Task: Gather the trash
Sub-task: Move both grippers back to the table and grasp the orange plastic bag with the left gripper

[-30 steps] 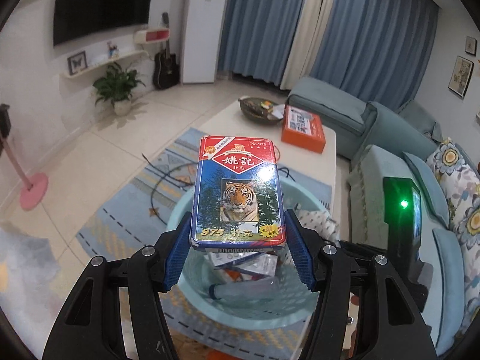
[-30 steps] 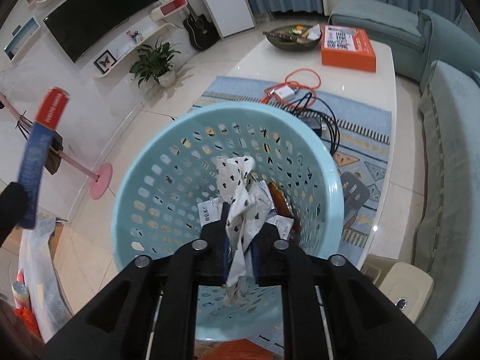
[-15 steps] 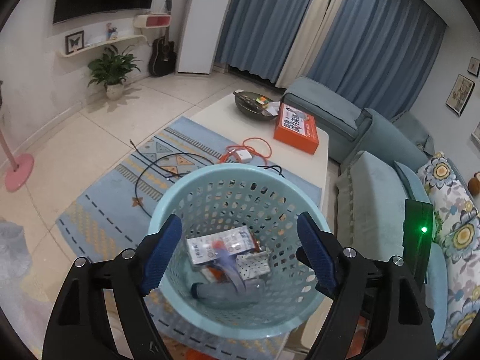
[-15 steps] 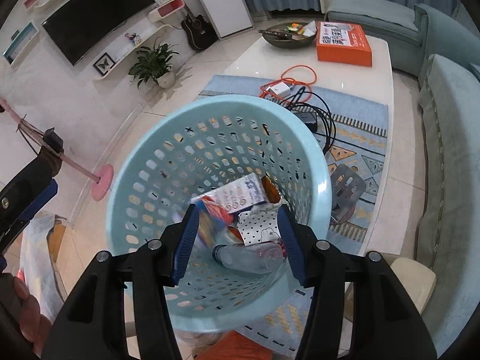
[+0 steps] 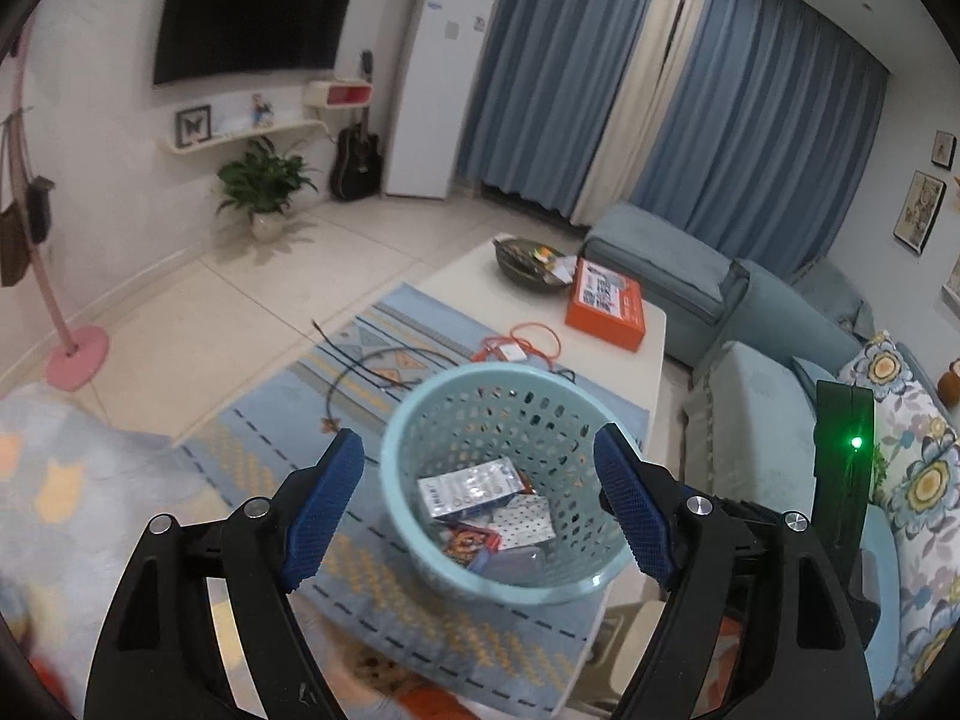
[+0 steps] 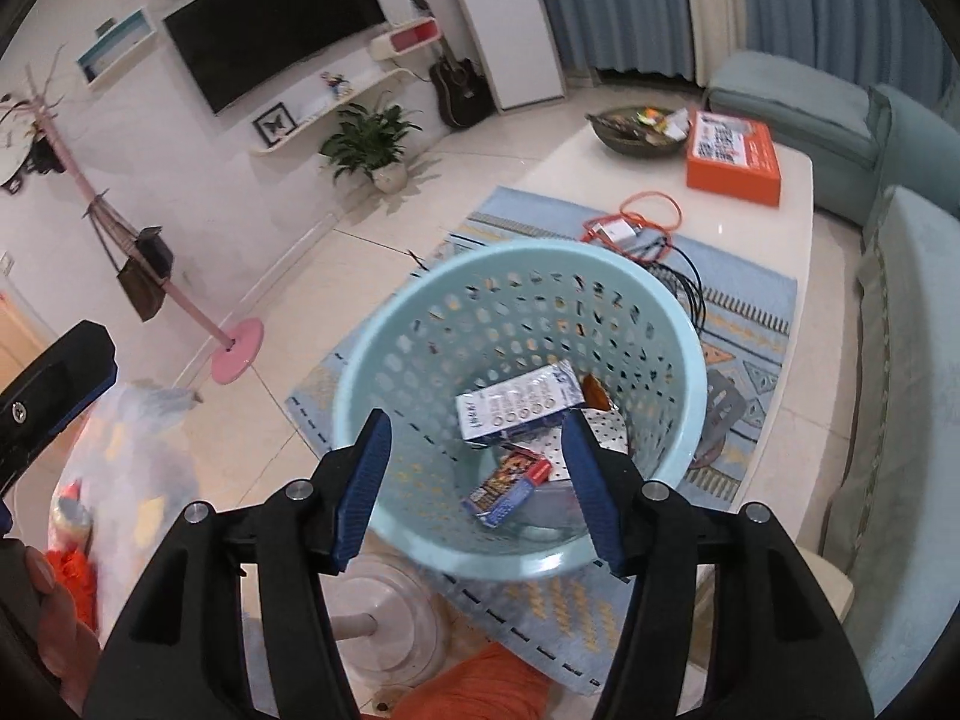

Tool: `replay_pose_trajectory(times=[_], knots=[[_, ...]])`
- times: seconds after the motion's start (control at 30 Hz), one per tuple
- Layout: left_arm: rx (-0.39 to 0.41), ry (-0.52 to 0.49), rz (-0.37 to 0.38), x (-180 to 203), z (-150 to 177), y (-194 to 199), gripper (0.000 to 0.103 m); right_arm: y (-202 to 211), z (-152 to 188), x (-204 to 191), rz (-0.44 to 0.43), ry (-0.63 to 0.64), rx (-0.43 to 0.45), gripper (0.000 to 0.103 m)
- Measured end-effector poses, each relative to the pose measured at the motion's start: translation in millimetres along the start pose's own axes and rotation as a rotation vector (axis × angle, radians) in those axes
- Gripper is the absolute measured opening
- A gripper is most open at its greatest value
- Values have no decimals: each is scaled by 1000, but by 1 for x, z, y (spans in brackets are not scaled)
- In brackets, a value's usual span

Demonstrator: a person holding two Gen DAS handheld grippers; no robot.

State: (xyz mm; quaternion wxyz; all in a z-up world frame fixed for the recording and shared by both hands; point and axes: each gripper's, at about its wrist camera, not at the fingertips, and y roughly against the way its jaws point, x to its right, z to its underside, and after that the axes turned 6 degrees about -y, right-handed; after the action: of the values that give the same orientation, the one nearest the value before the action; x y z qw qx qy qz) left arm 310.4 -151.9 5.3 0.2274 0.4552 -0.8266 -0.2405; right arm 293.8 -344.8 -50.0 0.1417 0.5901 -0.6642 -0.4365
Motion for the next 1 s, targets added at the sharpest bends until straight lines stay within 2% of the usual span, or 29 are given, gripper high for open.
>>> replay_pose_trajectory(times=[0.1, 0.23, 0.33, 0.4, 0.5, 0.7, 0.83, 0.9, 1.0], knots=[[46, 3, 20, -7, 6, 32, 79, 21, 3, -17, -2, 39, 43, 65], [76, -1, -30, -20, 22, 73, 81, 43, 8, -39, -43, 79, 74, 66], [83, 71, 4, -41, 43, 103, 82, 56, 13, -58, -79, 124, 96, 67], [86, 104, -9, -54, 56, 120, 82, 63, 17, -70, -90, 151, 115, 75], [99, 126, -55, -72, 76, 147, 82, 72, 24, -89, -124, 191, 122, 75], [107, 195, -225, -114, 120, 198, 82, 80, 43, -133, -190, 302, 115, 77], [74, 245, -334, -145, 147, 219, 84, 80, 57, -163, -241, 356, 92, 78], [41, 273, -335, -162, 159, 223, 92, 77, 63, -180, -260, 384, 78, 78], [-30, 291, -315, -179, 171, 213, 94, 74, 74, -203, -280, 427, 63, 78]])
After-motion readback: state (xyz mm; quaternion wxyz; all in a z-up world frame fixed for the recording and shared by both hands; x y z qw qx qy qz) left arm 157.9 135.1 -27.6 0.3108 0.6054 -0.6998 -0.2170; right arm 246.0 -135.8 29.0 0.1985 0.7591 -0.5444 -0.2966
